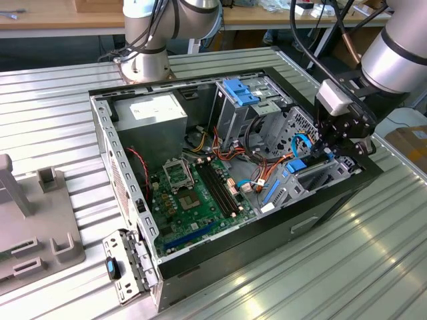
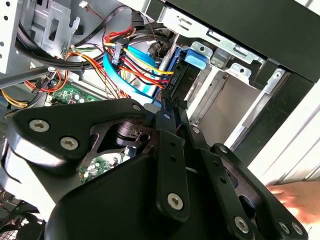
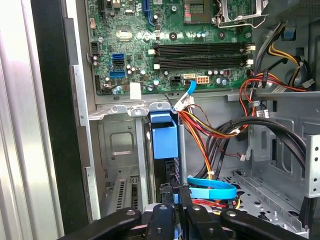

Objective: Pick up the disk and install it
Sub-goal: 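Insert the second disk wire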

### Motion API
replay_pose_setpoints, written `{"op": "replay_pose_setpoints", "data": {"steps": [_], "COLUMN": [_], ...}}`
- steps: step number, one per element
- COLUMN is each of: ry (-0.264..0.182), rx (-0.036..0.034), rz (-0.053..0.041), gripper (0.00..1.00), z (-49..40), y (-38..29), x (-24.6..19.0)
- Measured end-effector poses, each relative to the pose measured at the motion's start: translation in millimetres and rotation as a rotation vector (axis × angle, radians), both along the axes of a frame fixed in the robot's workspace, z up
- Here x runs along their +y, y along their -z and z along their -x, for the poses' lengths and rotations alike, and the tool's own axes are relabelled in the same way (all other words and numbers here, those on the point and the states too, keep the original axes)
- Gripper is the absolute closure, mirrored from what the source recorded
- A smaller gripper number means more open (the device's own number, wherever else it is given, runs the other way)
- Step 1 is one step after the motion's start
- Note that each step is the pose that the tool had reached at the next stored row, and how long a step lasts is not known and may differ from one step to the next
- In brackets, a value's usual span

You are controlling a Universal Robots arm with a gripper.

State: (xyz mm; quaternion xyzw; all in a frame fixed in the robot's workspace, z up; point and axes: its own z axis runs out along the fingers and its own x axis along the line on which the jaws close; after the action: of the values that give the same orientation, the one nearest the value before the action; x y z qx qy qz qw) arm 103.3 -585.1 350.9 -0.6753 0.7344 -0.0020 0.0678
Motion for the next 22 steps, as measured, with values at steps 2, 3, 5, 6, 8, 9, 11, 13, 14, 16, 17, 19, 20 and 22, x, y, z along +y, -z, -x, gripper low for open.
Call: {"op": "replay_pose_setpoints", "data": {"steps": [2, 3, 5, 6, 8, 9, 11, 13, 14, 16, 17, 19, 20, 22], "ry": [0.0, 0.0, 0.0, 0.0, 0.0, 0.0, 0.0, 0.0, 0.0, 0.0, 0.0, 0.0, 0.0, 0.0], "rx": [0.0001, 0.0, 0.0, 0.0, 0.0, 0.0, 0.0001, 0.0, 0.0, 0.0, -0.0001, 0.0, 0.0, 0.0], "rz": [0.0002, 0.0004, 0.0001, 0.0002, 0.0002, 0.0005, 0.0012, 0.0002, 0.0003, -0.0007, -0.0017, -0.0002, -0.0002, 0.0003], "gripper": [0.84, 0.84, 0.84, 0.84, 0.84, 0.84, 0.84, 0.84, 0.84, 0.84, 0.84, 0.84, 0.84, 0.84], "z": [0.0, 0.0, 0.0, 0.0, 0.0, 0.0, 0.0, 0.0, 0.0, 0.0, 0.0, 0.0, 0.0, 0.0], "y": [2.7, 2.7, 4.2, 4.1, 4.3, 6.0, 8.8, 9.5, 9.5, 8.0, 6.5, 4.3, 4.3, 4.0], "x": [0.0, 0.0, 0.0, -0.1, 0.0, 0.0, 0.0, -0.1, -0.1, 0.0, 0.0, 0.0, 0.0, 0.7]}}
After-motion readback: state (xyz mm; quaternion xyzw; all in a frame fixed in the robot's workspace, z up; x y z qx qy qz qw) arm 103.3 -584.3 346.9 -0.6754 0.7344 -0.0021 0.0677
